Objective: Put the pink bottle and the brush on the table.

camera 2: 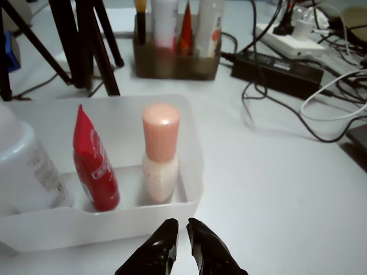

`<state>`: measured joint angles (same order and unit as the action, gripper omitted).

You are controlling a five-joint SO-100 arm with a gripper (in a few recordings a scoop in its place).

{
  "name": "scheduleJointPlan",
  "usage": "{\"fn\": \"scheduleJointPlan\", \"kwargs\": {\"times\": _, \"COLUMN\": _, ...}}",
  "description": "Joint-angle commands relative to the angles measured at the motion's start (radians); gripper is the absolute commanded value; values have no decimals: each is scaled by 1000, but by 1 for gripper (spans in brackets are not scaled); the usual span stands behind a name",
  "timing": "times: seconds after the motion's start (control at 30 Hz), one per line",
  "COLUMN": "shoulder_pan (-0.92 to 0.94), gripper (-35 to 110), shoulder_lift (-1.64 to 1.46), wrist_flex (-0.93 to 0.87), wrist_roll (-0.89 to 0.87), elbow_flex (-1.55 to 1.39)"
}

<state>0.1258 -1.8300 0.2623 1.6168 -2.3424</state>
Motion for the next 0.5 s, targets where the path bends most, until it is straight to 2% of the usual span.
{"fn": "scheduleJointPlan", "kwargs": {"times": 0.0, "shoulder_pan": 3, "gripper": 3, "shoulder_lift": 18, "wrist_flex": 35, "wrist_roll": 15, "elbow_flex": 66}}
{"fn": "scheduleJointPlan", "kwargs": {"times": 0.47, "shoulder_pan": 5, "gripper": 18, "shoulder_lift": 179, "wrist_flex": 21, "wrist_roll": 15, "elbow_flex": 252}}
